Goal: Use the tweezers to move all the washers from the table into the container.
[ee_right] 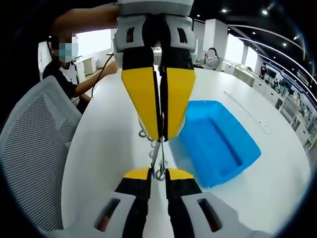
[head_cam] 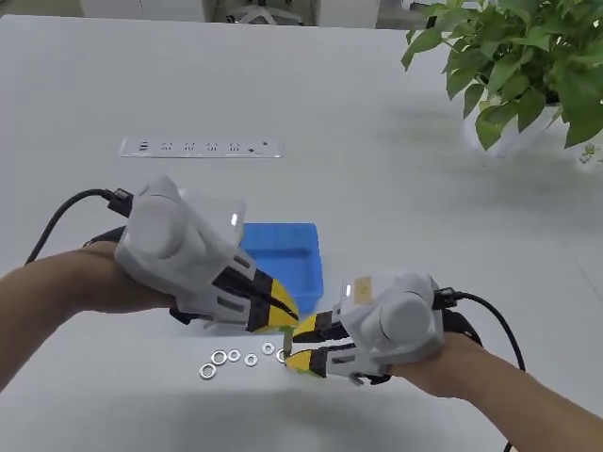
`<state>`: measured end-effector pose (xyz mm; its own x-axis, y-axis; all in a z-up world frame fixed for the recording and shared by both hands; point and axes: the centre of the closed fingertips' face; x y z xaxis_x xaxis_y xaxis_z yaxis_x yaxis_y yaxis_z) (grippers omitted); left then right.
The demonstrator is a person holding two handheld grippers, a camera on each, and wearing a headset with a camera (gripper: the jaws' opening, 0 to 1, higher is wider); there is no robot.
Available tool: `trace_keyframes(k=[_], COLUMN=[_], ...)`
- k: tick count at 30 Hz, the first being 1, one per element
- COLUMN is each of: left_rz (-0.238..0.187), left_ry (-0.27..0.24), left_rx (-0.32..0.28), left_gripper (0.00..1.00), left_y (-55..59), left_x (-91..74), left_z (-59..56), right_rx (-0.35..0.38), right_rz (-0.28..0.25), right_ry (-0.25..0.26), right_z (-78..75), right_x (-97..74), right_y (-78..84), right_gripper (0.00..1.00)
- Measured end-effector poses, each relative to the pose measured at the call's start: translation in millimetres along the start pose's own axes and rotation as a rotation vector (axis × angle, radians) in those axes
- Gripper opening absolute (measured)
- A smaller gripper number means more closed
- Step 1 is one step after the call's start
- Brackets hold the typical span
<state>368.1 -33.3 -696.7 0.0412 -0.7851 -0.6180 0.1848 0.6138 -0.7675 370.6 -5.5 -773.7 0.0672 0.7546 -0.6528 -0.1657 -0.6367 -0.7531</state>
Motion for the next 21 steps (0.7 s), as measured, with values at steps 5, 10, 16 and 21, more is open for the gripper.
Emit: trace_keyframes(k=[5, 10, 16, 21], left_rz=[-0.004, -0.011, -0.009, -0.009], left_ry=[-0.012, -0.017, -0.018, -0.017], left_rx=[-0.003, -0.013, -0.011, -0.012], left_gripper=[0.05, 0.05, 0.05, 0.05], left_y=[-0.1, 0.6, 1.2, 1.3], left_x=[1.6, 1.2, 0.5, 0.9], left_z=[-0.4, -0.6, -0.5, 0.1], right_rx=[0.002, 0.005, 0.01, 0.021], right_rz=[0.006, 0.003, 0.028, 0.041], right_ry=[-0.016, -0.03, -0.038, -0.044], right_z=[1.6, 3.1, 4.0, 3.9], right_x=[1.8, 1.6, 1.9, 1.3], right_y=[1.2, -0.5, 0.0, 0.9], right_gripper=[0.12, 0.1, 0.09, 0.09])
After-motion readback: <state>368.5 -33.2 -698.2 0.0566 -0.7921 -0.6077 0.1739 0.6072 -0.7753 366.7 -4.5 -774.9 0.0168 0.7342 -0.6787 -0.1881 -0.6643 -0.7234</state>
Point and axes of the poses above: the centre of the closed fingertips' face, and the gripper's own axes: x roughly forward along the fingers, z roughly to its left, y roughly out of its underside, and after that the axes turned 10 degrees about x, right-handed
